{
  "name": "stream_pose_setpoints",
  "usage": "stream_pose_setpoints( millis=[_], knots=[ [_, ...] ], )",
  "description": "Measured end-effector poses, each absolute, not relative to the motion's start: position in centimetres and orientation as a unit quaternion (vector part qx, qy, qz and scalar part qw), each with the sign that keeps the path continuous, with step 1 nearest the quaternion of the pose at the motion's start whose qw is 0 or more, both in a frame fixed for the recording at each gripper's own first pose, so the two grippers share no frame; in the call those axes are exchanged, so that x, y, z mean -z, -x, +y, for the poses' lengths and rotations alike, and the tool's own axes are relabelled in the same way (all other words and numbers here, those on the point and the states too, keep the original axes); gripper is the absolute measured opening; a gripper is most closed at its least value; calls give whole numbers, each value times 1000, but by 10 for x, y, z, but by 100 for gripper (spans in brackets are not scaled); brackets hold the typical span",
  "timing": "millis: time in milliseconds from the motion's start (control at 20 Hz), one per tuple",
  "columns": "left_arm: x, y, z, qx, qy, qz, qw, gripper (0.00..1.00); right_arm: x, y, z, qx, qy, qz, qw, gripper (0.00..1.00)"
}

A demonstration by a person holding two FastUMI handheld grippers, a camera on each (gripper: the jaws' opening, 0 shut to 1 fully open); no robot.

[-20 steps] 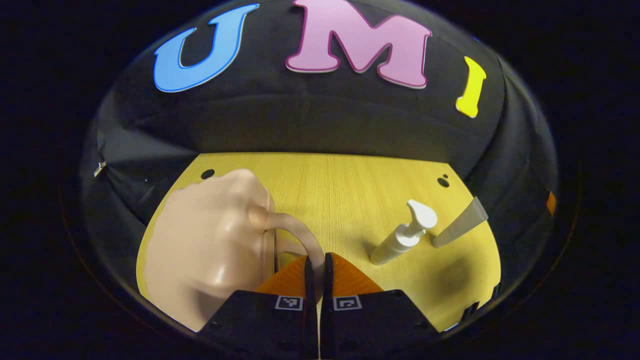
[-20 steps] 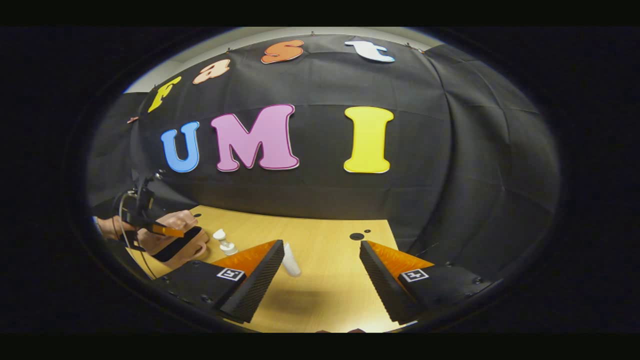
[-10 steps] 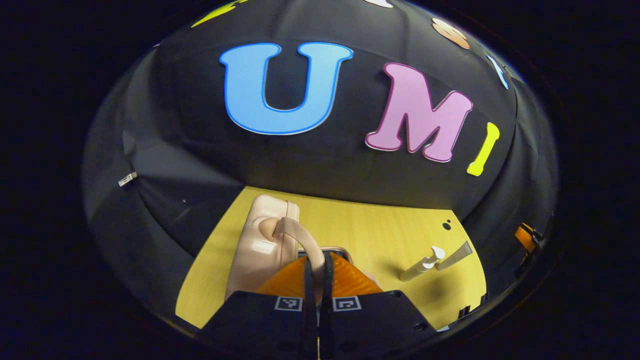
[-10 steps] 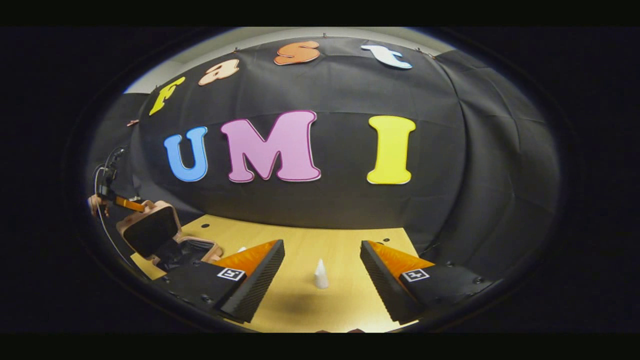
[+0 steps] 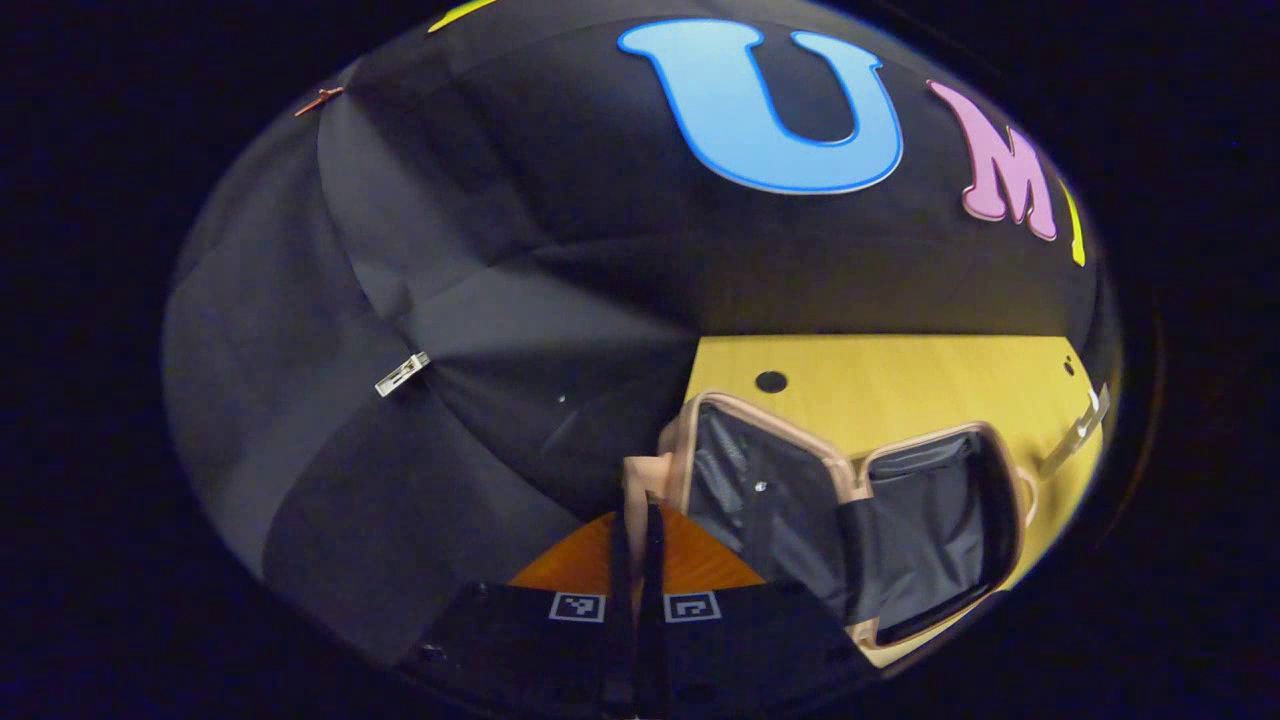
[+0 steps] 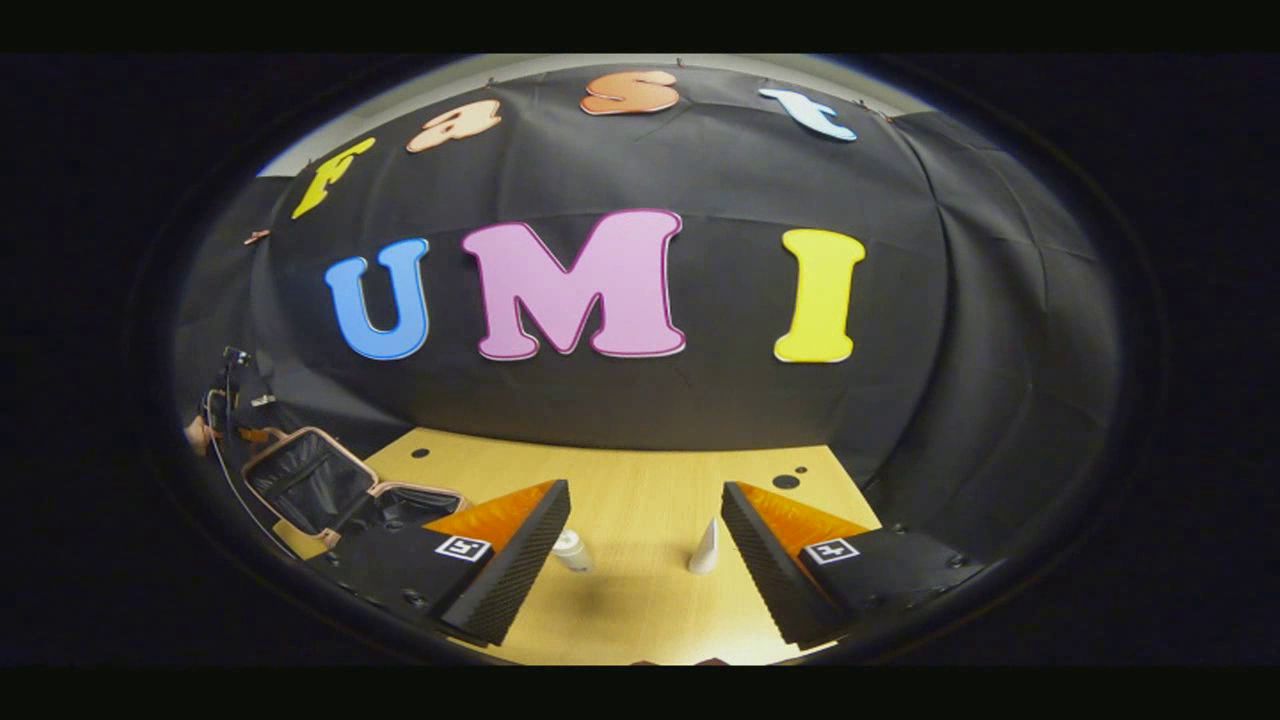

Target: First open the suitcase, pack the skin care products into it, and then close the suitcase.

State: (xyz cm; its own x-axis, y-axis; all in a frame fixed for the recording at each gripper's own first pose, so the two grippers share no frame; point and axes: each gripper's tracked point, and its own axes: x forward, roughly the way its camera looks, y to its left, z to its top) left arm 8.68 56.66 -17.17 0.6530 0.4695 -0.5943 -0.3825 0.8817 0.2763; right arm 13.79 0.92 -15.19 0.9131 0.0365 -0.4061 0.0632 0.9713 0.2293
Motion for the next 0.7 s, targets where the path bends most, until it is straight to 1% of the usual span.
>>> stream_pose_setpoints(
  millis=[200,250,300,350,450,500,550,600,650,700],
  knots=[
    [255,-86,611,-238,4,369,898,7,175,-131,25,24,-118,260,958,97],
    [269,-88,609,-236,9,376,896,9,180,-128,27,27,-119,267,956,97],
    [274,-86,615,-250,-8,382,890,9,187,-124,29,32,-123,273,954,97],
    [273,-94,613,-243,-17,369,897,17,195,-121,28,40,-129,280,950,97],
    [236,-115,586,-208,-26,304,930,72,213,-115,23,57,-131,292,946,97],
    [216,-128,561,-187,-37,269,944,100,222,-111,19,64,-126,297,944,97],
    [189,-142,526,-153,-51,239,958,96,232,-109,15,68,-121,302,943,97],
    [165,-151,486,-120,-61,208,969,97,241,-108,12,70,-119,304,943,97],
    [147,-160,435,-75,-61,181,979,92,251,-110,11,67,-119,307,942,97],
    [137,-164,377,-18,-58,165,984,96,261,-113,8,67,-117,312,941,97]
  ],
)
